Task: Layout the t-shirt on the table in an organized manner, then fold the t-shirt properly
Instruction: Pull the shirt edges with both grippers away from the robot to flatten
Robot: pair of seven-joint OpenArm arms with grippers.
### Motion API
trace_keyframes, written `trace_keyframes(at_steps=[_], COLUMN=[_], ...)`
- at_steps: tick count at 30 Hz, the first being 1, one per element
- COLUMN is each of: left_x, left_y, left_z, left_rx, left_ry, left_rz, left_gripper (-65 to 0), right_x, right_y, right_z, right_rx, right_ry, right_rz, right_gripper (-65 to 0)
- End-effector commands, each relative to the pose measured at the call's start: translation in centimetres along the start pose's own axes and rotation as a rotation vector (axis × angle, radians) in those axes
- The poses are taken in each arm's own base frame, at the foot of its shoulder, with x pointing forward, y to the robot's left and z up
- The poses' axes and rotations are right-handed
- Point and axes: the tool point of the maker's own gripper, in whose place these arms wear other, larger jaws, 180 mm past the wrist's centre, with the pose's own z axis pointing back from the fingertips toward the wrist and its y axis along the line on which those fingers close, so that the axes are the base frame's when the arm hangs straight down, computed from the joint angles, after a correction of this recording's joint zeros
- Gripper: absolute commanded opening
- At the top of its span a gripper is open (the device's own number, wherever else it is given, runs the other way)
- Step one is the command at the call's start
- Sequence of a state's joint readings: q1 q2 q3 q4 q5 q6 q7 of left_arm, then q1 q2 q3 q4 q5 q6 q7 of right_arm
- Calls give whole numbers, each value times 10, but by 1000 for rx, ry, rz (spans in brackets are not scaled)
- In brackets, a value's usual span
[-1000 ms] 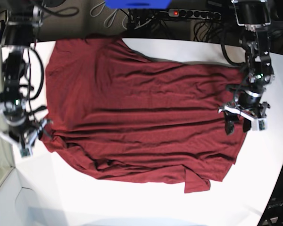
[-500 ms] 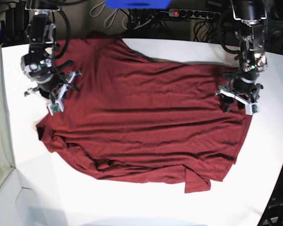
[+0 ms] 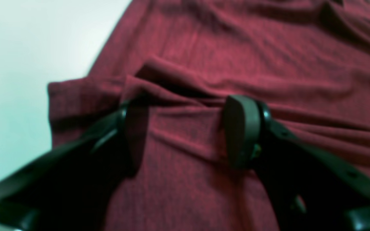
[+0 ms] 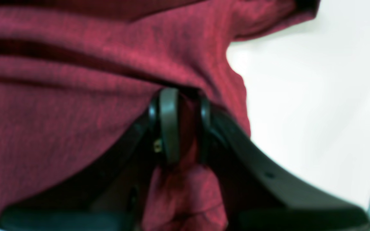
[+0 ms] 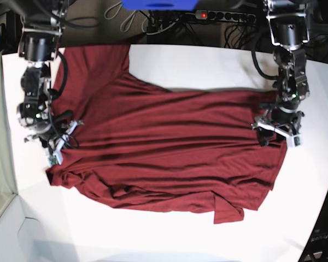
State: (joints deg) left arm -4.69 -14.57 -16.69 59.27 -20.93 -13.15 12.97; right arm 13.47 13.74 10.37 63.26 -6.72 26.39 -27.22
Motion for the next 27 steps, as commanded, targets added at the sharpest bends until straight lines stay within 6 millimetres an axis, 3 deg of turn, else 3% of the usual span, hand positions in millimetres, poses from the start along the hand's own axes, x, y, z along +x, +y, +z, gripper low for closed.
trace_keyframes(at_steps=[1, 7, 15, 21, 25, 27], left_x=[-2, 15, 46, 107, 145, 152], left_y=[4, -26, -36, -59, -75, -74], left_z=[-1, -15, -27, -2, 26, 26], left_rx=[14, -30, -48, -118, -194, -195], left_ry=[34, -9, -59, -234, -353, -365], left_rz=[-6, 36, 60, 43, 90, 84], left_gripper=[-280, -279, -279, -279, -279, -279], right_x=[1, 31, 63, 111, 127, 137], right_y=[-18, -39, -52, -66, -68, -65], right_z=[0, -17, -26, -2, 18, 24], right_rx=[-36, -38, -77, -144, -182, -187], right_ry=[27, -16, -46, -174, -244, -275], right_rz=[17, -27, 48, 93, 132, 146], right_gripper=[-571, -569, -572, -572, -570, -569])
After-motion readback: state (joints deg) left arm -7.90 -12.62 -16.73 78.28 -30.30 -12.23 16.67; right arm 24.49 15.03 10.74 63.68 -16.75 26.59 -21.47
